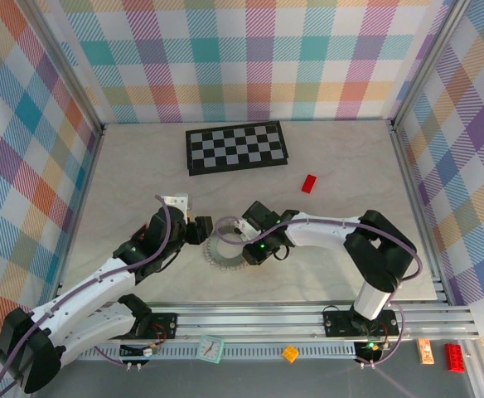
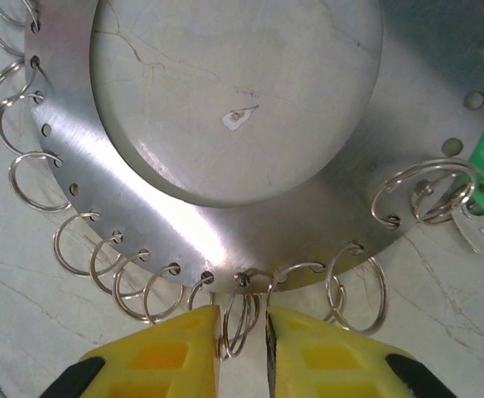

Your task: Put the keys on the keyring

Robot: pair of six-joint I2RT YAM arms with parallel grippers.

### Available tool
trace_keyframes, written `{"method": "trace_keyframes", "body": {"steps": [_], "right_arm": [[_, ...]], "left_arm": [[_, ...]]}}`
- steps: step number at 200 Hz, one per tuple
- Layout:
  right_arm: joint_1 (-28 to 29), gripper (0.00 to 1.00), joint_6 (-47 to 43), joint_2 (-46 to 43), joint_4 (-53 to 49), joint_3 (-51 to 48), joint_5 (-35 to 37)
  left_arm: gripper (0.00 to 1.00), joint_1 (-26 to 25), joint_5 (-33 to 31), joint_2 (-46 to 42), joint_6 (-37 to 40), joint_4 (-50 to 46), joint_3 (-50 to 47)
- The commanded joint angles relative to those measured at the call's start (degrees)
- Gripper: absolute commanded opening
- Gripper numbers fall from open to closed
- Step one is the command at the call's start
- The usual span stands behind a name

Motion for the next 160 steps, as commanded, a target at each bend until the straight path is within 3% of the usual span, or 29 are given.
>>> {"method": "trace_keyframes", "body": {"steps": [1, 23, 64, 103, 160], "right_arm": [[0.5, 0.21, -0.1, 1.0, 0.0, 1.8, 0.4], [0.5, 0.18, -0.1, 1.4, -1.3, 2.6, 2.4], [0.6, 0.00, -1.4, 0.9, -3.6, 3.4, 4.8], [0.6, 0.00, -4.3, -5.3, -2.7, 2.4, 6.2], [0.1, 0.00, -13.7, -17.7, 11.4, -3.7, 4.6]], "left_arm": [[0.63, 0.5, -0.6, -0.2, 0.4, 0.3, -0.6], [0.63, 0.5, -0.6, -0.3, 0.4, 0.1, -0.6], [0.63, 0.5, -0.7, -0.6, 0.6, -0.1, -0.3], [0.63, 0.5, -0.6, -1.8, 3.0, 0.7, 0.3], [0.62, 0.4, 4.2, -3.1, 14.6, 3.3, 4.7]]}}
